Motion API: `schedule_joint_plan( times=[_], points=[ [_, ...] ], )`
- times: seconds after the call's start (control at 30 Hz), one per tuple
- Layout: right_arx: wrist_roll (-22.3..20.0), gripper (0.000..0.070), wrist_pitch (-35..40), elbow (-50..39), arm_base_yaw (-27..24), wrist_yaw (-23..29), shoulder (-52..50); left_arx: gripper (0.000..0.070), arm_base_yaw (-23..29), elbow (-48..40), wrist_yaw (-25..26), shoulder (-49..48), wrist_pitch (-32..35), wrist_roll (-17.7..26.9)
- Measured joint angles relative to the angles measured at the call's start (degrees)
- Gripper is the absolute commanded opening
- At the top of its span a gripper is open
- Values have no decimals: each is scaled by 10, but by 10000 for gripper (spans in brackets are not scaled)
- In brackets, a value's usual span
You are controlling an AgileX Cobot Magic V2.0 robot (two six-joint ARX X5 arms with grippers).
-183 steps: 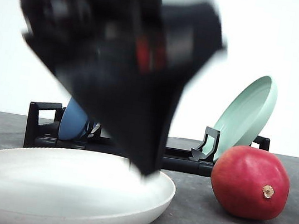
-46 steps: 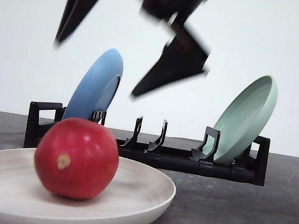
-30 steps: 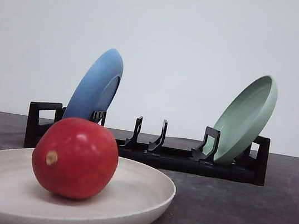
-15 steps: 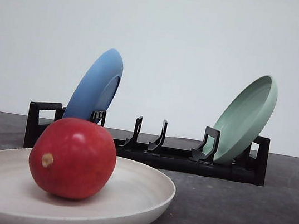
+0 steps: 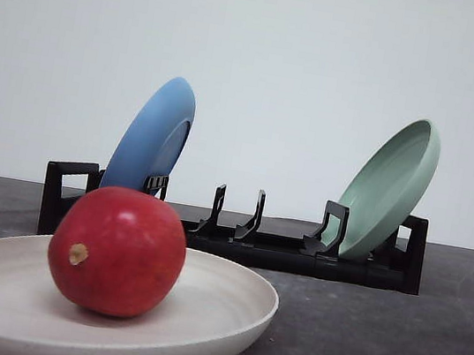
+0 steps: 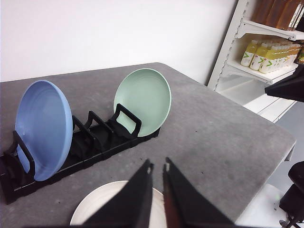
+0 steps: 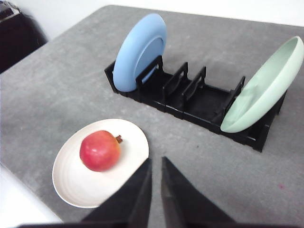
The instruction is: Place pomegranate in white plate
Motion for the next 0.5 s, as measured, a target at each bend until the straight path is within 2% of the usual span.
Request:
schedule_joint_plan(
  times=[0.5],
  points=[
    [0,9,1,0,0,0,0,0,0,0,0,0,0,0]
  ],
)
